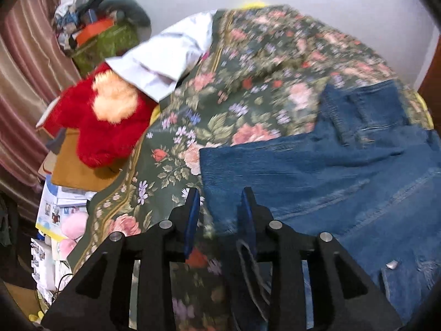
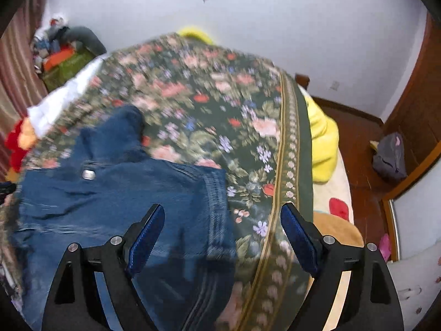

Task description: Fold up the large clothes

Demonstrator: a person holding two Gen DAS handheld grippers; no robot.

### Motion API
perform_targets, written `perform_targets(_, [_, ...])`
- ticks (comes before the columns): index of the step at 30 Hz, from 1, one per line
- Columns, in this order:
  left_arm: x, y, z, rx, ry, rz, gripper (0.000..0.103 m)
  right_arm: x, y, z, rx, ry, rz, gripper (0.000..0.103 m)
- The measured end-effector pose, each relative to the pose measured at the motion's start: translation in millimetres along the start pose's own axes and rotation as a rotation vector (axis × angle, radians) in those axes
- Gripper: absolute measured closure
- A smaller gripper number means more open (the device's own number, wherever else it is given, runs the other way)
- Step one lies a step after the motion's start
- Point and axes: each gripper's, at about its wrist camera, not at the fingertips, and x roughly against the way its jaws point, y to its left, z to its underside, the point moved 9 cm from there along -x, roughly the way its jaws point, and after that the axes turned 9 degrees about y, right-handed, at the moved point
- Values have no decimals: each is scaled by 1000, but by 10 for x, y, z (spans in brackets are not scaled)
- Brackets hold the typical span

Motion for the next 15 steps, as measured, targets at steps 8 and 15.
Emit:
perform_targets(8, [925, -199, 145, -17, -162, 59, 50, 1108, 197, 202, 38, -149, -62, 16])
perform_targets(15, [1375, -216, 557, -18, -214, 93, 29, 1630, 341, 620, 50, -178, -97, 2])
